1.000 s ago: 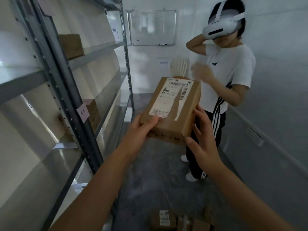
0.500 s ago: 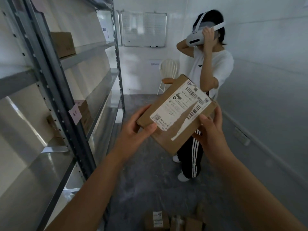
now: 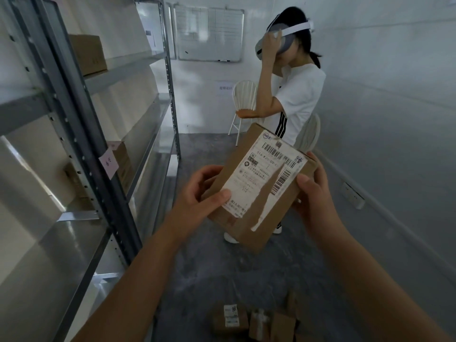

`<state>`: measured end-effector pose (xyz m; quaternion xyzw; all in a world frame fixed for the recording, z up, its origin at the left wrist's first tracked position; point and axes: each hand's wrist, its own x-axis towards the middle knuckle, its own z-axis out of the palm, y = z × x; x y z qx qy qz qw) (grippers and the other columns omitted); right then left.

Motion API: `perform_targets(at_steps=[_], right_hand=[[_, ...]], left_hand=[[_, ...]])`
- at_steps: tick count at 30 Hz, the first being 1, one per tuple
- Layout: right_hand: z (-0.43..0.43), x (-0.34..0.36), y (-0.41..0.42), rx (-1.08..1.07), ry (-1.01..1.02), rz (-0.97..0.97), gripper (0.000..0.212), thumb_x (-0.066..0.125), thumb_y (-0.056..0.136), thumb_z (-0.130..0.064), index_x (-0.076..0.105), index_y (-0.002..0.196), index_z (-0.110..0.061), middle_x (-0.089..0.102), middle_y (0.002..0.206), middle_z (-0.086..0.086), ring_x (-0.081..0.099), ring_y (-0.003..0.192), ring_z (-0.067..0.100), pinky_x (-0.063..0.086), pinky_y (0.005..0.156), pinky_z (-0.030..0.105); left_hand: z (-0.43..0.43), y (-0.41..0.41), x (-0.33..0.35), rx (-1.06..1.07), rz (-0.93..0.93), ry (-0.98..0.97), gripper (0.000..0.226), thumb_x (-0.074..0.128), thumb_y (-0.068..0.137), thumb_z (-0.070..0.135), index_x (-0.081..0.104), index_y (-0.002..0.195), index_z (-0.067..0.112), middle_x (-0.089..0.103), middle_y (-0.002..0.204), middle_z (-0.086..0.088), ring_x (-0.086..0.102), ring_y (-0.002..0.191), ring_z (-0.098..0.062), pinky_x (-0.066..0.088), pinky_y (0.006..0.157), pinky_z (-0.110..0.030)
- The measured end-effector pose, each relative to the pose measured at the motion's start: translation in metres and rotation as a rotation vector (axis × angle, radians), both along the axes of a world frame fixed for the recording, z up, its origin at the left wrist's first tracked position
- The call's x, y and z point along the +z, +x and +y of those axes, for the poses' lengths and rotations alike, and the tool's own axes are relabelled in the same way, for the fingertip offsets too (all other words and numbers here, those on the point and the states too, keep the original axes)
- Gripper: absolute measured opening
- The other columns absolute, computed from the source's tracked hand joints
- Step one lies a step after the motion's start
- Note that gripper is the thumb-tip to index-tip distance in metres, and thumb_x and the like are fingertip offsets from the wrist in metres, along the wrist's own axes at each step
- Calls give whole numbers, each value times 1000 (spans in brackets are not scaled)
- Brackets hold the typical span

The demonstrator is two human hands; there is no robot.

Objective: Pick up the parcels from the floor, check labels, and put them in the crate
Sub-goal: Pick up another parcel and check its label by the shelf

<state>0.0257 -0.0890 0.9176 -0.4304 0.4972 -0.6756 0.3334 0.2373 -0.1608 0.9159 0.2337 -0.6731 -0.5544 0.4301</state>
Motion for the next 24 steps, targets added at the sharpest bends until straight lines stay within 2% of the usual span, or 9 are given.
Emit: perform_targets(at_steps=[4, 7, 9, 14, 17, 19, 21, 23, 24], right_hand=[[-10, -2, 8, 93, 36, -12, 85, 62, 60, -54, 29, 137, -42, 55, 130, 3, 58, 116, 25, 44, 100, 55], [-21, -5, 17, 208, 52, -4, 90, 69, 60, -58, 31, 140, -39, 54, 132, 9, 58, 116, 30, 43, 99, 59], [-30, -7, 25, 290, 62, 2, 95, 70, 59, -61, 32, 140, -31, 55, 131, 12, 59, 113, 32, 44, 98, 60], [-48, -5, 54, 494, 30, -53, 87, 57, 65, -56, 34, 141, -22, 61, 123, 9, 65, 105, 26, 51, 93, 51], [-46, -6, 77, 664, -4, -57, 84, 58, 70, -51, 25, 145, -31, 46, 143, 5, 52, 124, 25, 42, 103, 55], [-35, -9, 93, 801, -55, -33, 94, 64, 65, -51, 21, 146, -32, 50, 139, -10, 54, 123, 14, 48, 99, 44], [-18, -15, 110, 932, -92, 32, 106, 73, 57, -62, 20, 145, -35, 54, 126, -26, 57, 115, 0, 53, 88, 25], [2, -20, 125, 1070, -104, 51, 100, 70, 57, -69, 21, 140, -43, 52, 123, -35, 54, 115, -7, 49, 84, 15], [11, -24, 133, 1125, -97, 43, 91, 68, 62, -64, 21, 138, -47, 52, 121, -39, 54, 113, -9, 49, 83, 12]], left_hand=[[3, 12, -2, 10, 1, 48, 49, 69, 77, 27, 48, 120, 39, 62, 119, 15, 60, 113, -9, 55, 76, -22], [13, 19, -2, 28, 3, 67, 66, 76, 74, 29, 41, 128, 44, 55, 131, 8, 60, 115, -13, 56, 76, -25], [23, 25, -2, 84, 21, 76, 66, 70, 74, 31, 38, 129, 47, 54, 133, 4, 64, 110, -13, 57, 73, -26], [54, 39, -3, 388, 82, 78, 62, 66, 83, 30, 37, 134, 48, 65, 120, 10, 68, 102, -15, 57, 72, -26], [77, 46, 1, 607, 122, 60, 66, 66, 82, 32, 36, 141, 40, 68, 114, 16, 69, 100, -12, 57, 74, -26], [95, 53, 3, 759, 170, 62, 66, 65, 84, 31, 35, 142, 39, 64, 124, 11, 67, 105, -13, 58, 80, -32], [119, 58, 4, 893, 210, 61, 65, 63, 86, 31, 34, 143, 37, 60, 130, 6, 66, 108, -15, 57, 83, -37], [147, 61, 4, 1016, 239, 54, 69, 60, 81, 33, 33, 144, 37, 59, 131, 6, 65, 109, -17, 57, 83, -40], [162, 62, 3, 1074, 249, 49, 70, 59, 79, 34, 32, 144, 38, 58, 132, 7, 65, 109, -16, 57, 84, -40]])
